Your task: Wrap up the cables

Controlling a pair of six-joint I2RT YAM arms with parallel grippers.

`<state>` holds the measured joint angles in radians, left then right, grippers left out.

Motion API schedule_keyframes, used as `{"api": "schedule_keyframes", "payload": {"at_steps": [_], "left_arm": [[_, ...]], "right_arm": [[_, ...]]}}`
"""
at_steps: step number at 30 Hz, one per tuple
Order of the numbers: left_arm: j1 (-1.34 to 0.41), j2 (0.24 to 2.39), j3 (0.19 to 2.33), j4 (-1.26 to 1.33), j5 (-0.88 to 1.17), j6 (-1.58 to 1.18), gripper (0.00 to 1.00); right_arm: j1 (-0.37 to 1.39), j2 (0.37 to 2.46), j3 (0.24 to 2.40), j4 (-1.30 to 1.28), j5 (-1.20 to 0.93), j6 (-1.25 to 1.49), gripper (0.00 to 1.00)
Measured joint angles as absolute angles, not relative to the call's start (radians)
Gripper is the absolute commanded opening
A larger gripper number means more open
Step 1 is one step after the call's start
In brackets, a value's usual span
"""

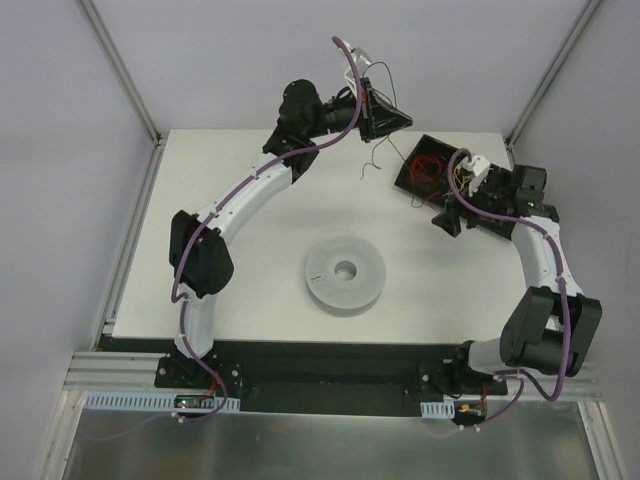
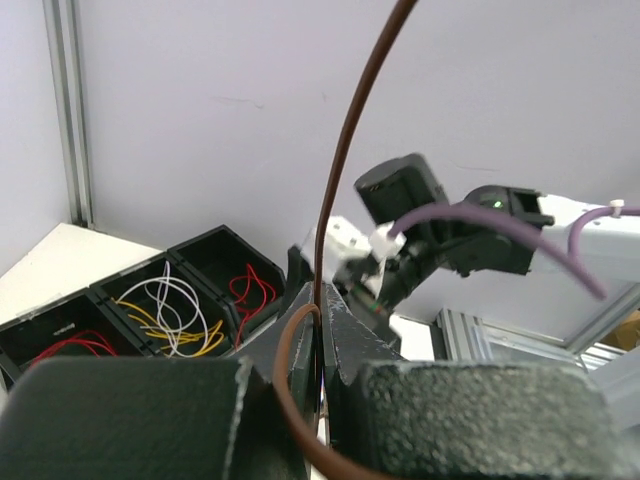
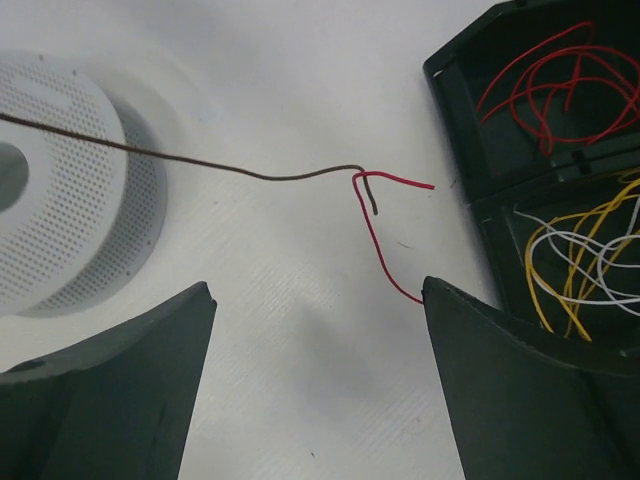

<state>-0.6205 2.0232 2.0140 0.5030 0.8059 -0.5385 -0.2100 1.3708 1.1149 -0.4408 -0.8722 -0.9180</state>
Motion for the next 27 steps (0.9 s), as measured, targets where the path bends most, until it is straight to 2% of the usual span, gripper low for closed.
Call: {"api": "schedule_keyframes", "payload": {"at_steps": [8,10,15,18,23,27], "left_arm": [[-0.62,2.023,2.014,0.488,0.806,-0.538,0.0],[-0.62,2.023,2.014,0.487,0.806,-0.538,0.0],[-0.62,2.023,2.014,0.484,0.806,-0.538,0.0],[-0.618,2.023,2.014,0.477,0.805,-0.537,0.0],[-0.593,2.023,2.014,0.467,0.798,-0.546,0.0],[-0.54,2.023,2.014,0.464,0.786,-0.561,0.0]], "right_arm": [[-0.107,1.47,1.043,-0.336,-0.791,-1.078,0.68],[-0.091,1.498,1.043,-0.287,-0.764,-1.112,0.57],[-0.087,1.569,1.043,-0.189,-0.706,-1.166,0.19],[-0.091,1.593,1.043,-0.177,-0.679,-1.194,0.01],[-0.135,1.583,1.043,-0.2,-0.666,-1.23,0.0],[-0.252,1.554,1.066,-0.254,-0.667,-1.242,0.0]]}}
